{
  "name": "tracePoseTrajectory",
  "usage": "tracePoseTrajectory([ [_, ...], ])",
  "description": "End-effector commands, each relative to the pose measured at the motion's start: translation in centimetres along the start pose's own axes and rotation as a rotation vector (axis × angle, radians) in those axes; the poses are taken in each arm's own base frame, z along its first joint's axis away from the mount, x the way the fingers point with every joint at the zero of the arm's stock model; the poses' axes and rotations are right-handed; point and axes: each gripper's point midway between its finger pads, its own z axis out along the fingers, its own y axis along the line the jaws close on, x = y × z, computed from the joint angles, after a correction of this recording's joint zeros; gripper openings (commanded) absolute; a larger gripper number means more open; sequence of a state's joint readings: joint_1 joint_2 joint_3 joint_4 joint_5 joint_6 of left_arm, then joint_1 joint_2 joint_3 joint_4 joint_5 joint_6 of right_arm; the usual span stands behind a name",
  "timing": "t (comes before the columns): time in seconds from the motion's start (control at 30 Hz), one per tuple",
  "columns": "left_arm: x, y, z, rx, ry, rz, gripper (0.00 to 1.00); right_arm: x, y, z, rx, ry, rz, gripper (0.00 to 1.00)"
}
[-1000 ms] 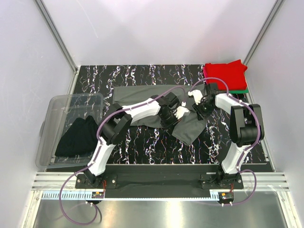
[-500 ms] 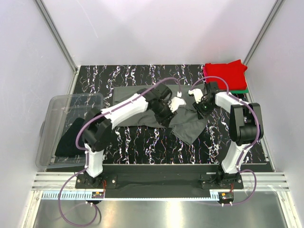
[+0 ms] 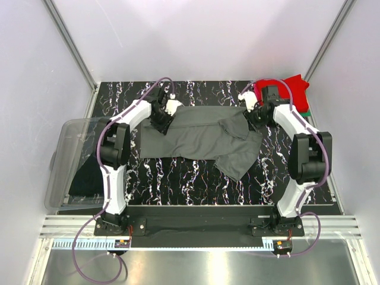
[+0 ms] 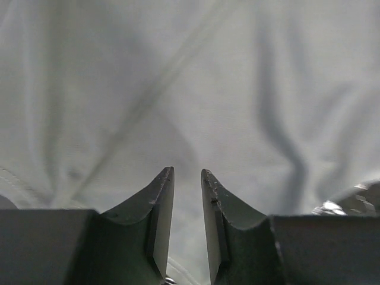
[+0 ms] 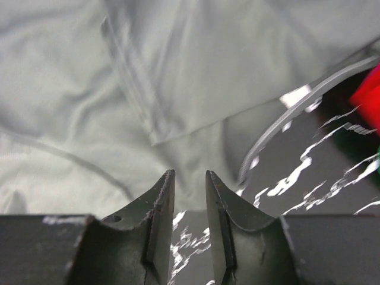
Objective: Fold and stack the t-shirts
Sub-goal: Fold the tshirt
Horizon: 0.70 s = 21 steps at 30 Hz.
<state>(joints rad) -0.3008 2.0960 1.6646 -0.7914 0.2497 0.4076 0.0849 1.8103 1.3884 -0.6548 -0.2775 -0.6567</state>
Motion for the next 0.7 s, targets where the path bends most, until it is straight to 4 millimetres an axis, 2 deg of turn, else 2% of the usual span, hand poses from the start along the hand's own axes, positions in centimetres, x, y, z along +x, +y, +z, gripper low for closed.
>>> tracePoseTrajectory([
  [0.0, -1.9, 2.4, -0.3, -0.076, -0.033, 0.027, 0.29, -1.2, -2.5, 1.7, 0.038, -0.012, 0.034, 0.34],
  [0.1, -1.4, 3.7, 0.1, -0.086, -0.022, 0.001, 0.29, -0.6, -3.3, 4.7, 0.017, 0.021, 0.066, 0.34],
  [0.17, -0.9, 4.4, 0.4, -0.092, -0.011, -0.01, 0.29, -0.7, -3.9, 5.8, 0.02, 0.029, 0.076, 0.34],
  [0.2, -0.8, 4.6, 0.4, -0.095, -0.01, -0.01, 0.29, -1.3, -4.5, 6.1, 0.026, 0.017, 0.079, 0.34],
  [0.27, -0.3, 5.1, 0.7, -0.095, -0.001, -0.025, 0.29, -0.8, -4.8, 7.6, 0.019, 0.038, 0.092, 0.34],
  [0.3, -0.2, 5.3, 0.9, -0.096, 0.002, -0.027, 0.29, -1.5, -5.4, 7.8, 0.028, 0.024, 0.092, 0.34],
  [0.33, -0.1, 5.7, 0.9, -0.102, 0.003, -0.033, 0.29, -0.9, -5.5, 8.8, 0.024, 0.046, 0.098, 0.34],
  [0.4, 0.3, 6.2, 1.5, -0.107, 0.019, -0.038, 0.29, -1.4, -6.2, 9.3, 0.038, 0.041, 0.092, 0.34],
  [0.47, 0.6, 7.2, 2.0, -0.122, 0.031, -0.044, 0.29, -1.0, -6.7, 10.2, 0.045, 0.059, 0.09, 0.34],
  [0.67, 0.2, 9.6, 3.0, -0.164, 0.038, -0.041, 0.26, -2.0, -7.9, 11.2, 0.057, 0.048, 0.076, 0.34],
])
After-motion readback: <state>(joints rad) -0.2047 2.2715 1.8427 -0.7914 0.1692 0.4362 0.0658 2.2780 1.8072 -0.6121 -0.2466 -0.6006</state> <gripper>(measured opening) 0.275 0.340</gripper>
